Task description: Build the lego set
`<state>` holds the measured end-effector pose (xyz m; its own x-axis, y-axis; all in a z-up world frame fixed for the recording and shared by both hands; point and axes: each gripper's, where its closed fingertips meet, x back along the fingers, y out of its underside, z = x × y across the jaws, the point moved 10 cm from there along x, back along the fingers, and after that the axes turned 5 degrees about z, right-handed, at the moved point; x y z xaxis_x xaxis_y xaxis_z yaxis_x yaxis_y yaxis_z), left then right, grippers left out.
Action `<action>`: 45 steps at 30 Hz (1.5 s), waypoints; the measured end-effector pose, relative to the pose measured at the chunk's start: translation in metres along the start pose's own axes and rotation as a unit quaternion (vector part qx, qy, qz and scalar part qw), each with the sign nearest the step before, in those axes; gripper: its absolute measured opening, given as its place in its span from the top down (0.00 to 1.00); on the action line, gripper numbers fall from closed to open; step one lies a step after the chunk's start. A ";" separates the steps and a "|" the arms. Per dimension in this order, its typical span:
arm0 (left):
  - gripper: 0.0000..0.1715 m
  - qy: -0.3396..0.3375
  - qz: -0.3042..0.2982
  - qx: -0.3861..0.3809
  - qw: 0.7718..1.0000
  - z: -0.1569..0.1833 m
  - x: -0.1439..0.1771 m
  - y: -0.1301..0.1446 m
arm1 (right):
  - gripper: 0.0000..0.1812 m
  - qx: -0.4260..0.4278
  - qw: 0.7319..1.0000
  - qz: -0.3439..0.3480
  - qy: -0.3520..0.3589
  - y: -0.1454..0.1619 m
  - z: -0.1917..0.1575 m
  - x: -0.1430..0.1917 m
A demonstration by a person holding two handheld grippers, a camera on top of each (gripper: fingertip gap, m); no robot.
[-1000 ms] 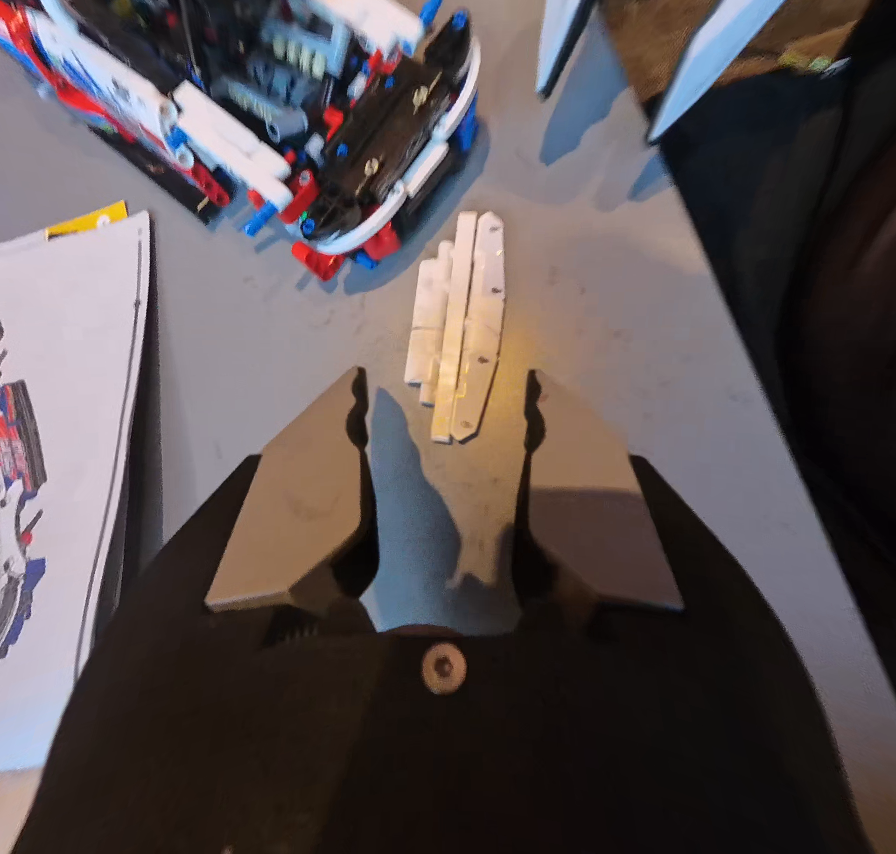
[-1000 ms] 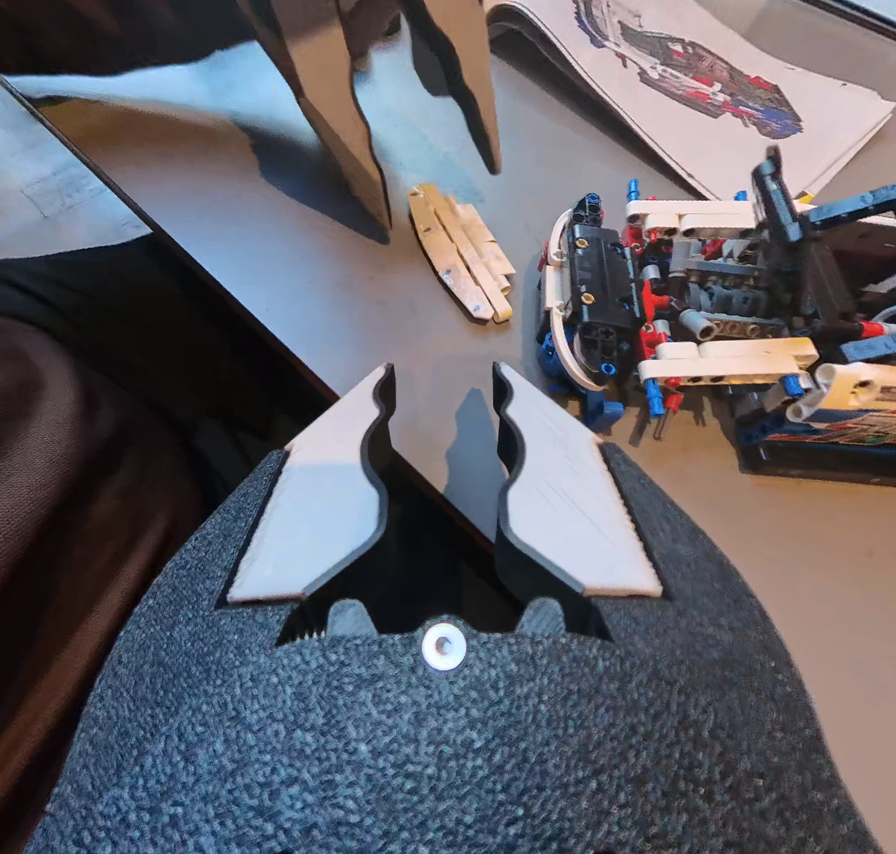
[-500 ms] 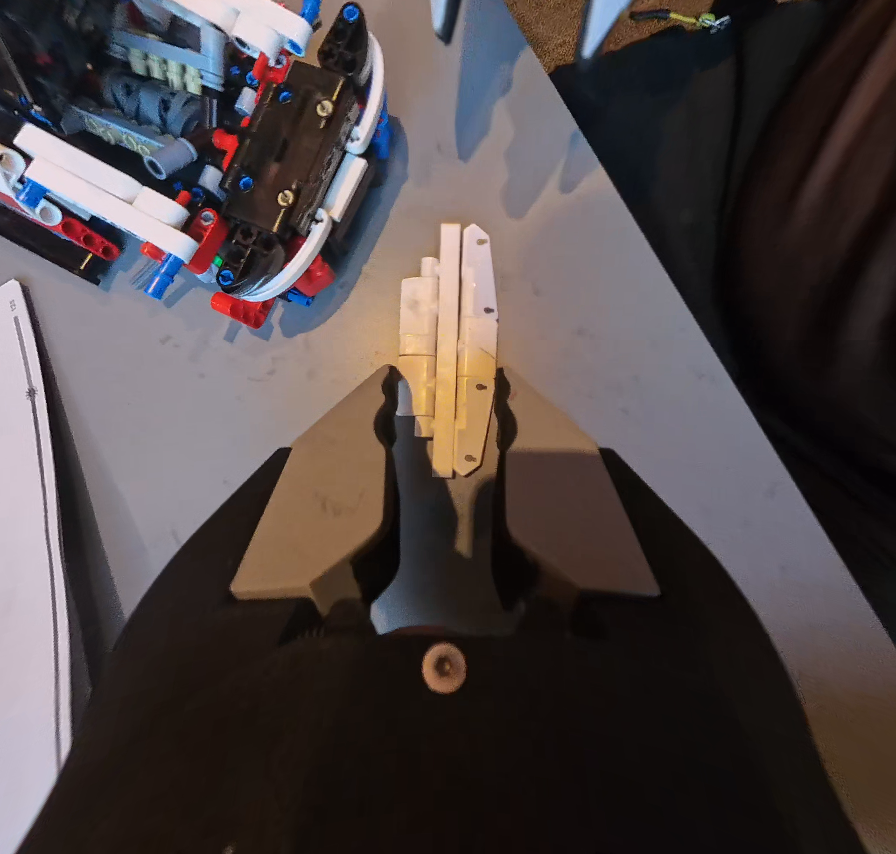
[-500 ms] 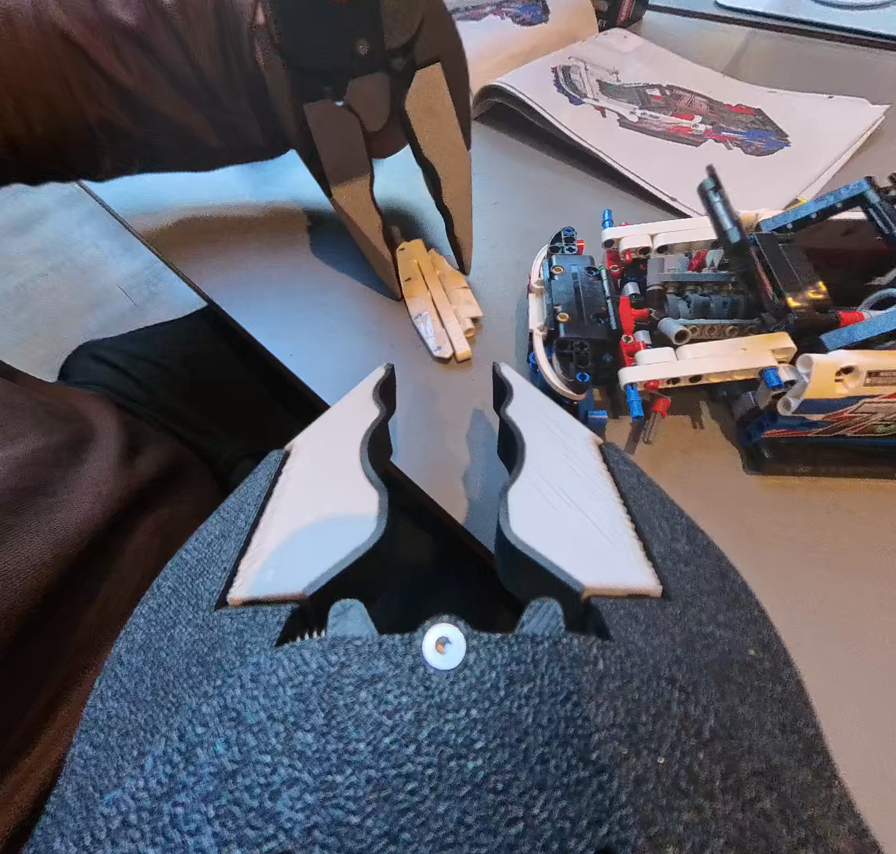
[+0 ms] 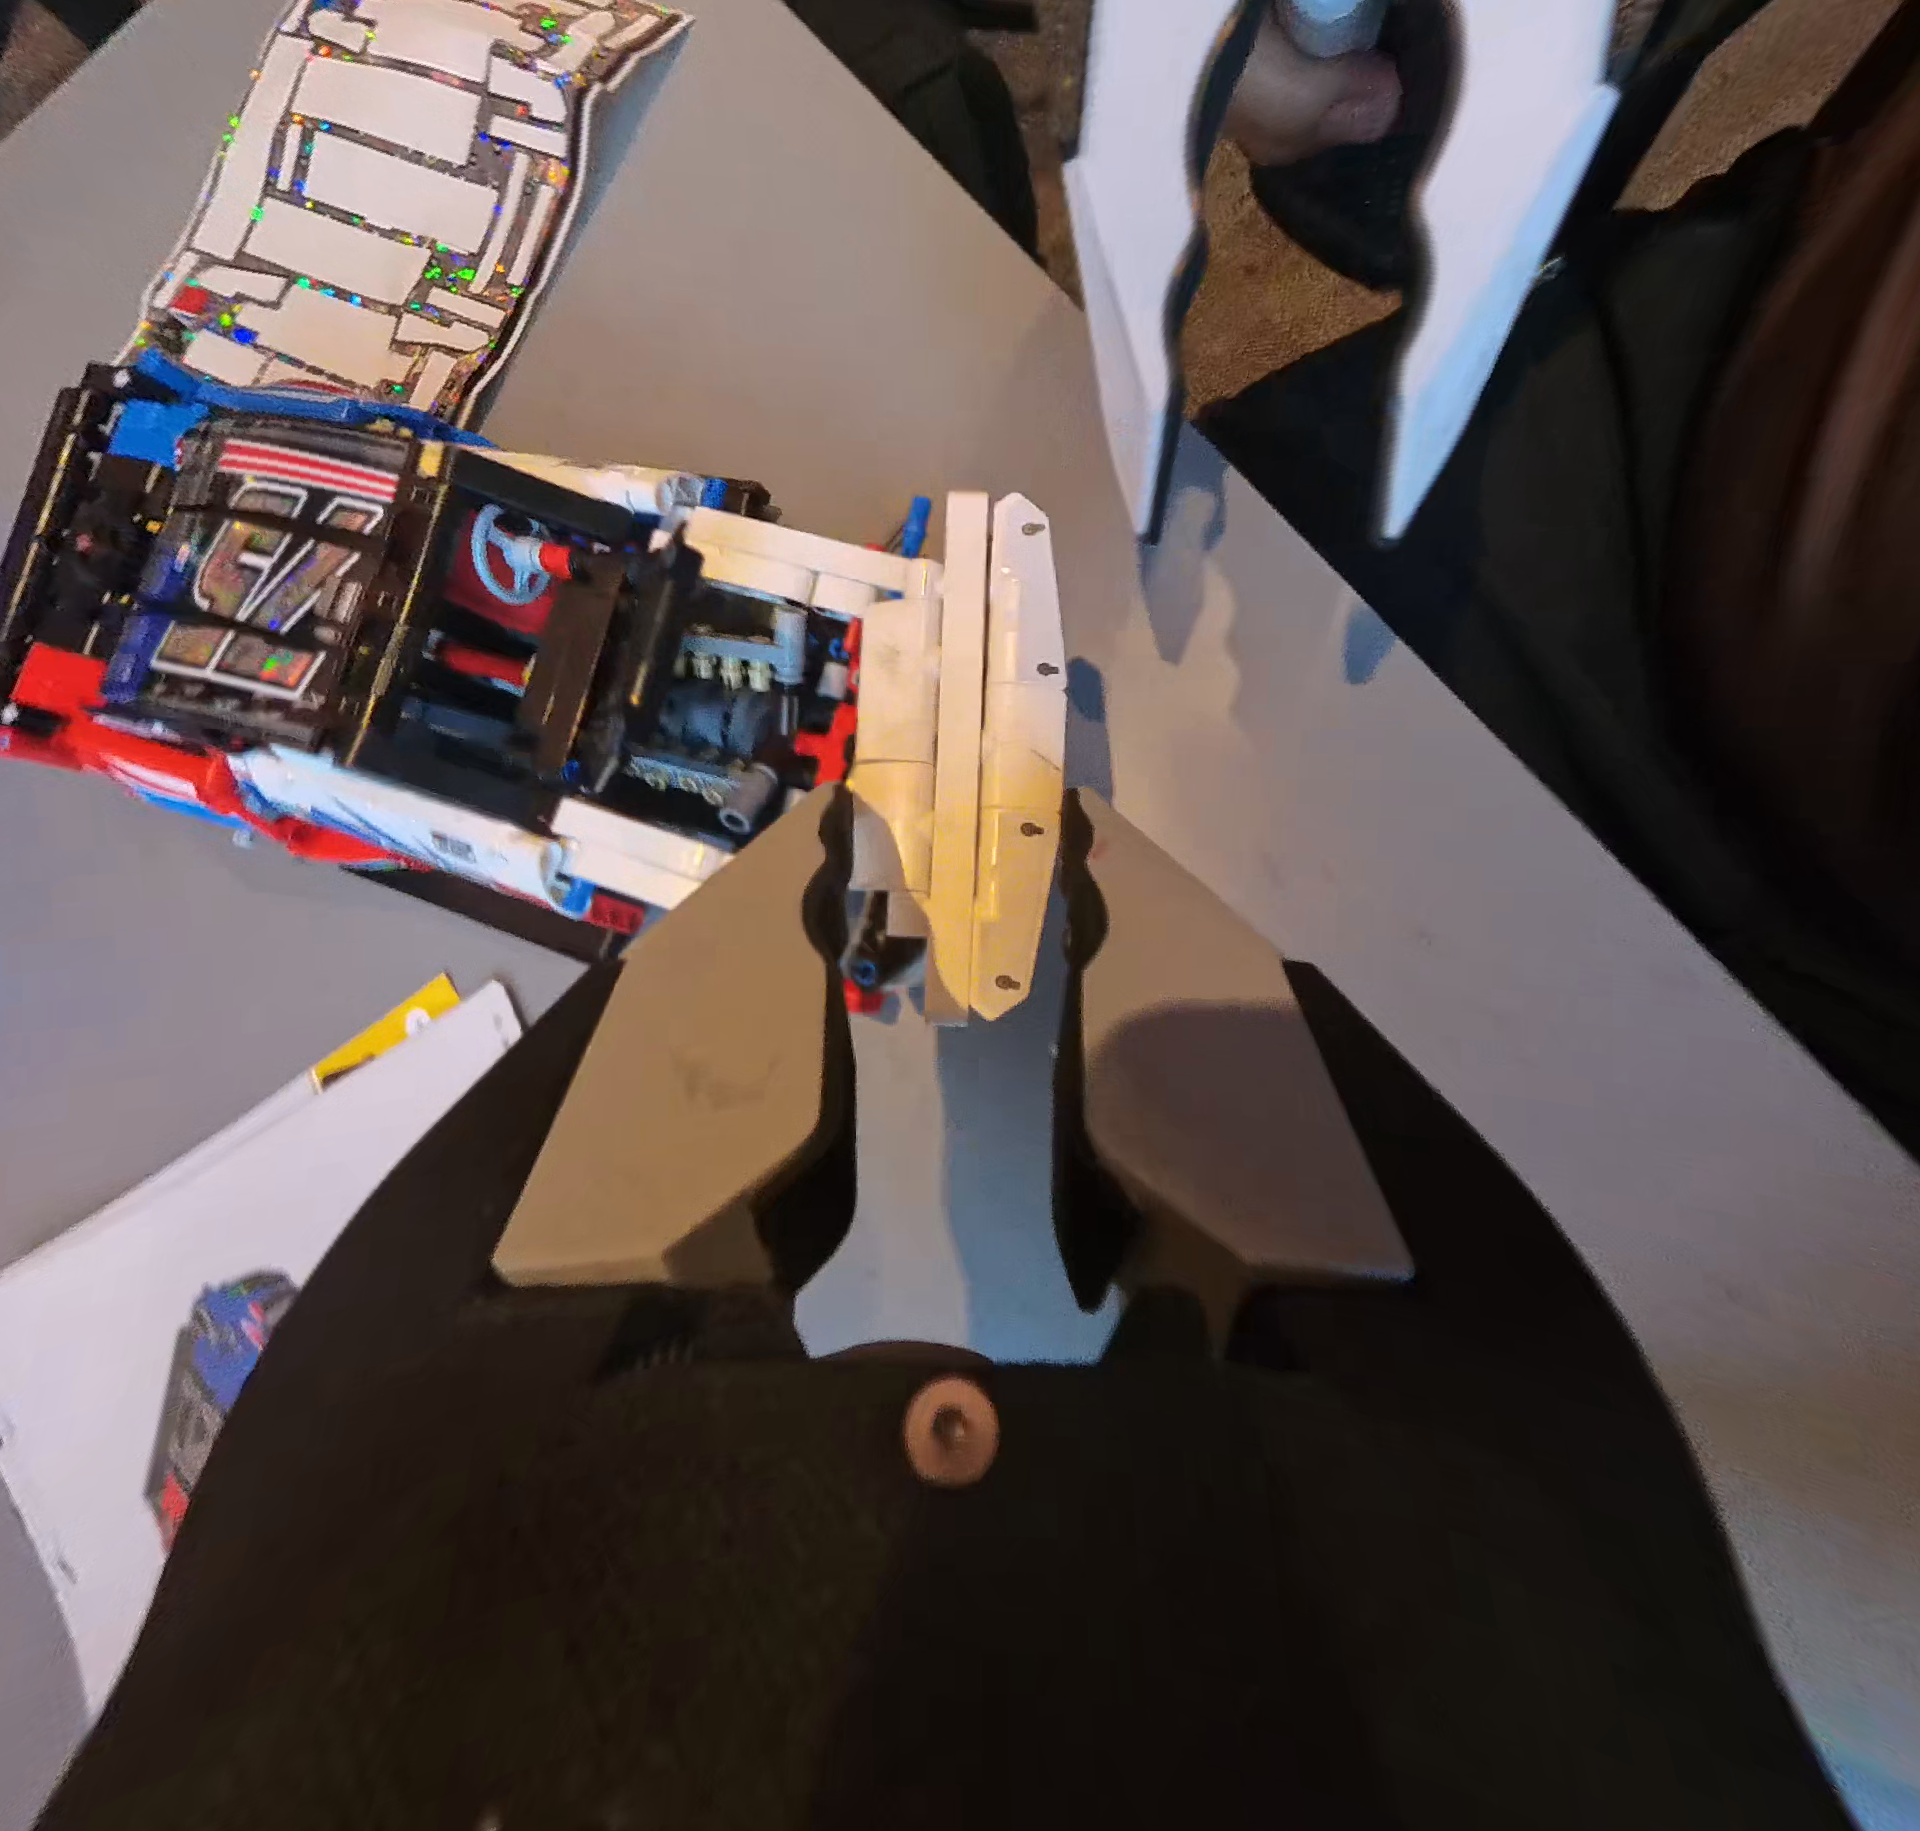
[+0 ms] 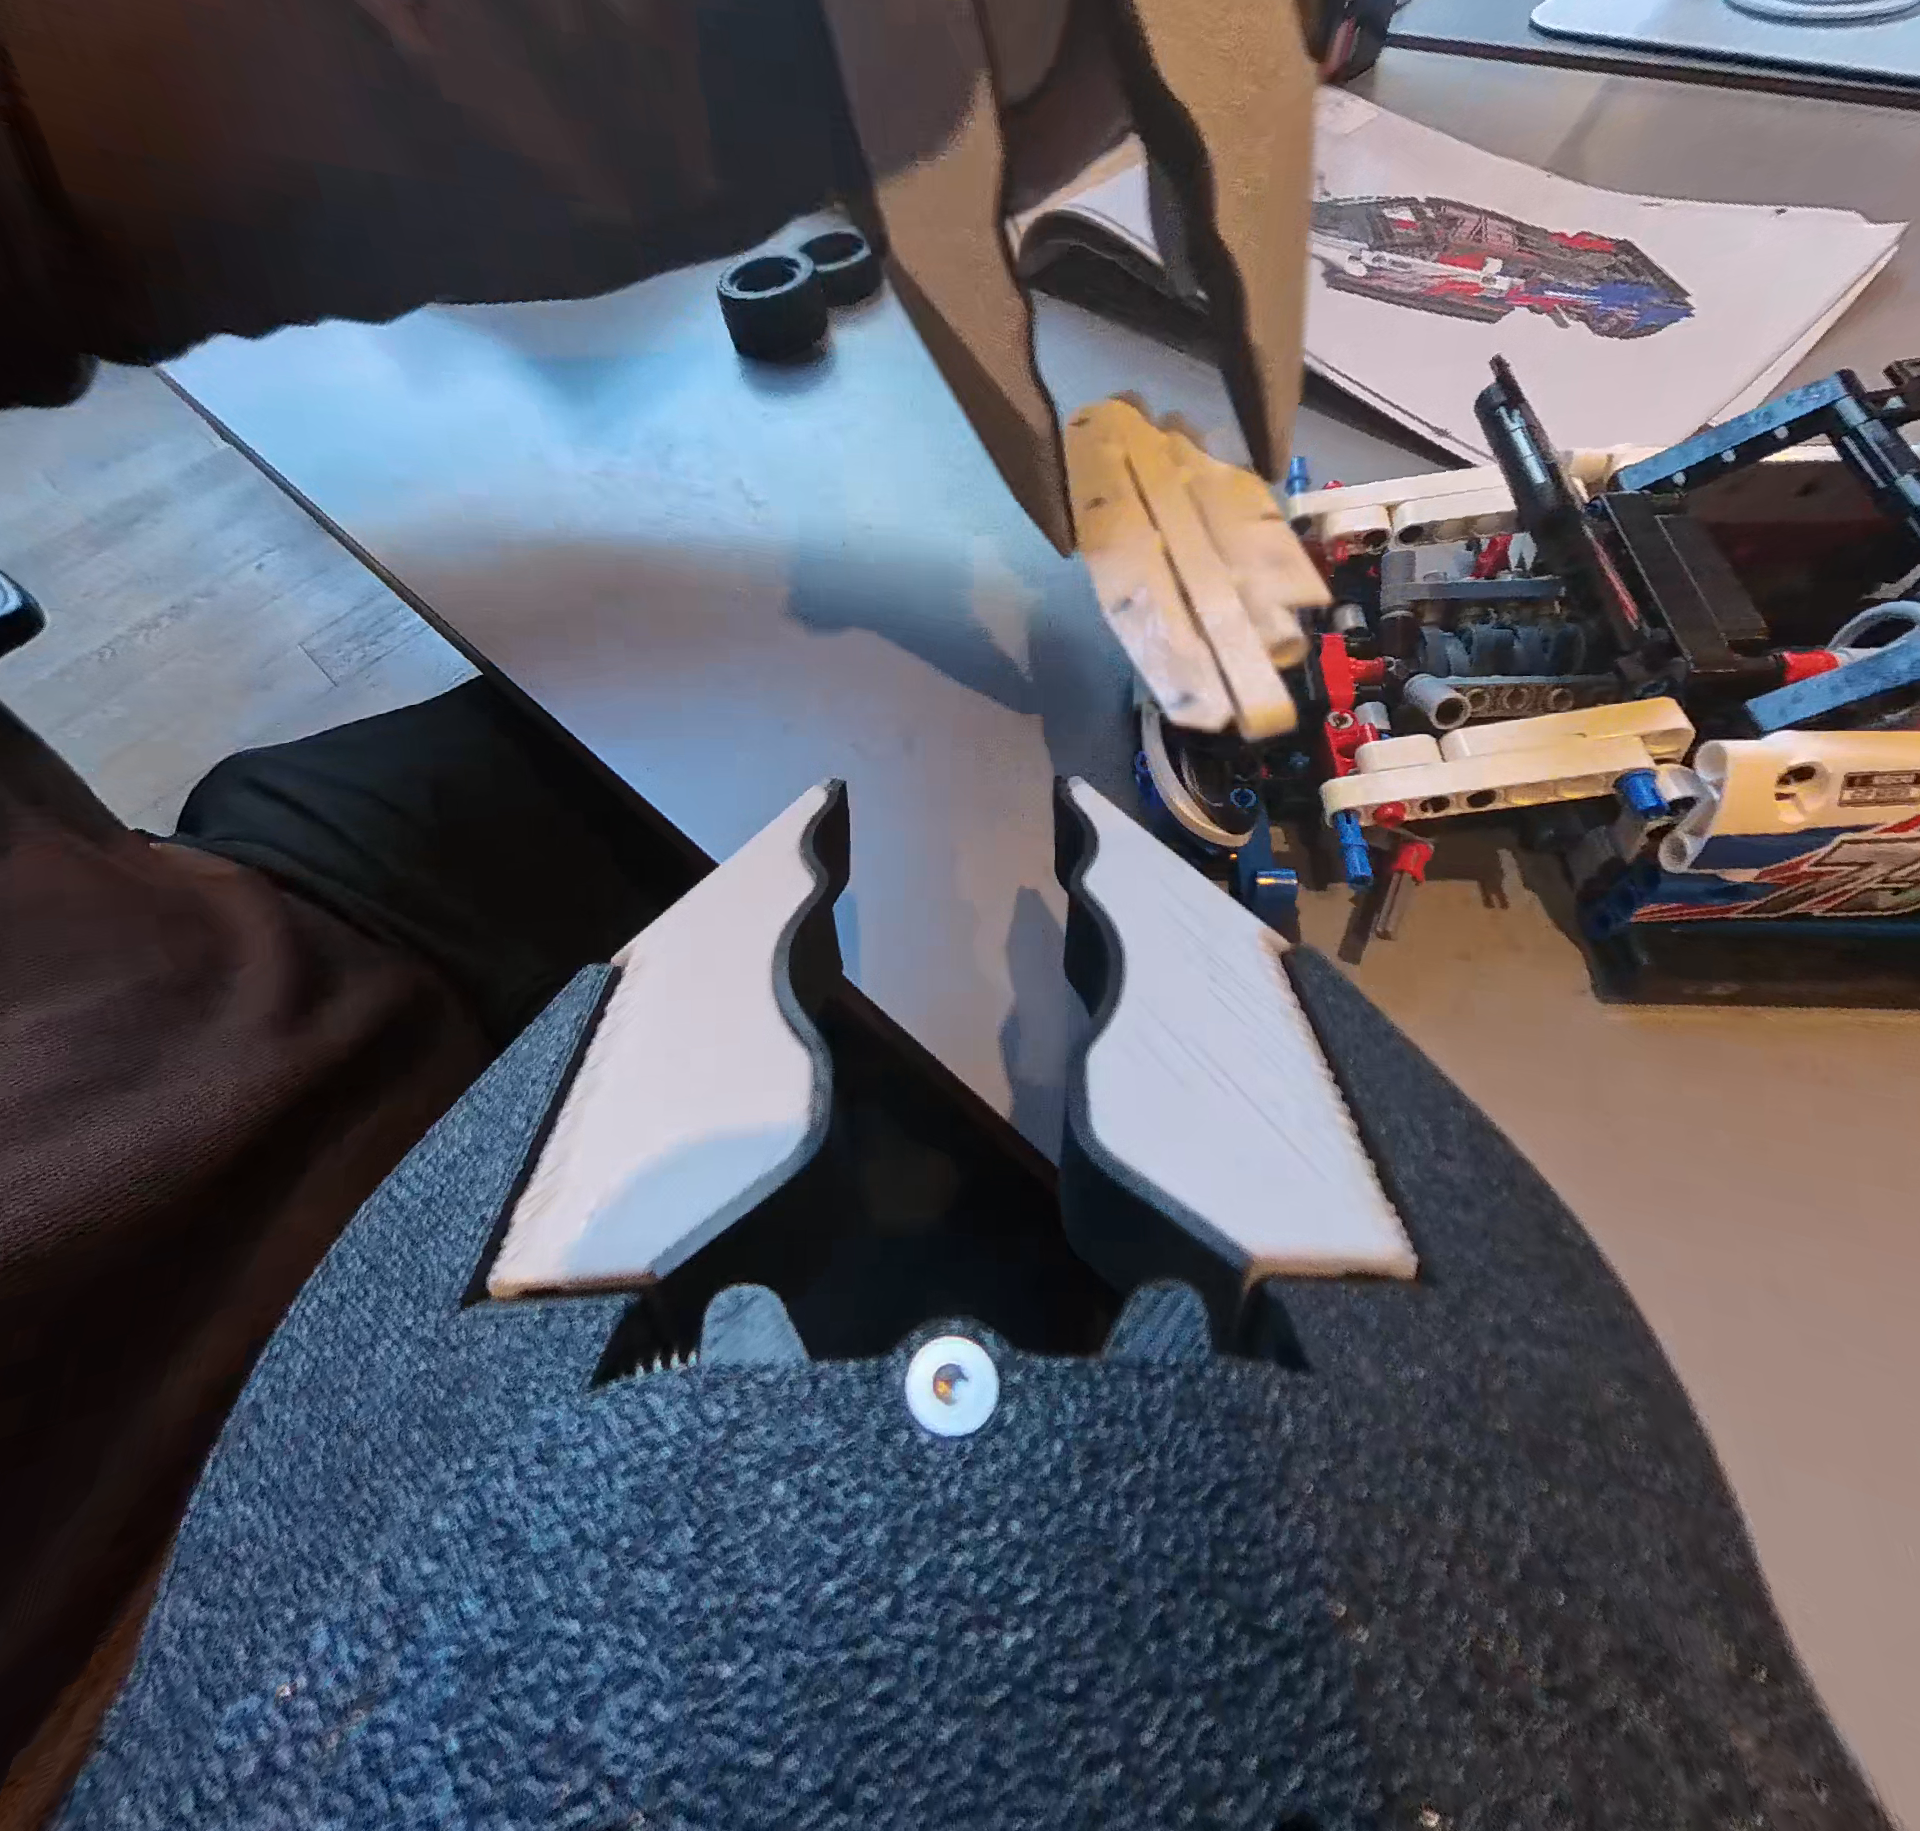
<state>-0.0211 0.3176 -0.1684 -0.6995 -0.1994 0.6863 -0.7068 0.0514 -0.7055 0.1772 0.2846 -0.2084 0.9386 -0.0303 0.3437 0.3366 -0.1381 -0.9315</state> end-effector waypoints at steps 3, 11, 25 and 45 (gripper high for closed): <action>0.78 0.027 -0.030 -0.018 0.999 -0.015 -0.014 0.000 | 0.78 -0.004 1.000 0.004 0.005 0.000 0.001 0.003; 0.77 0.070 -0.046 -0.042 0.996 -0.028 -0.023 -0.002 | 0.79 -0.016 1.000 0.010 0.025 0.000 0.010 0.009; 0.73 0.024 -0.032 -0.038 0.999 -0.027 -0.011 0.001 | 0.75 -0.089 0.993 0.001 0.079 0.002 0.053 0.024; 0.82 -0.054 -0.058 -0.127 0.989 0.005 -0.012 -0.017 | 0.91 -0.352 0.935 0.023 -0.044 0.013 0.108 -0.003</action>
<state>-0.0005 0.3146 -0.1657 -0.6067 -0.3214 0.7271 -0.7948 0.2634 -0.5467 0.1864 0.3894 -0.2342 0.9637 0.0251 0.2659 0.1921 -0.7571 -0.6245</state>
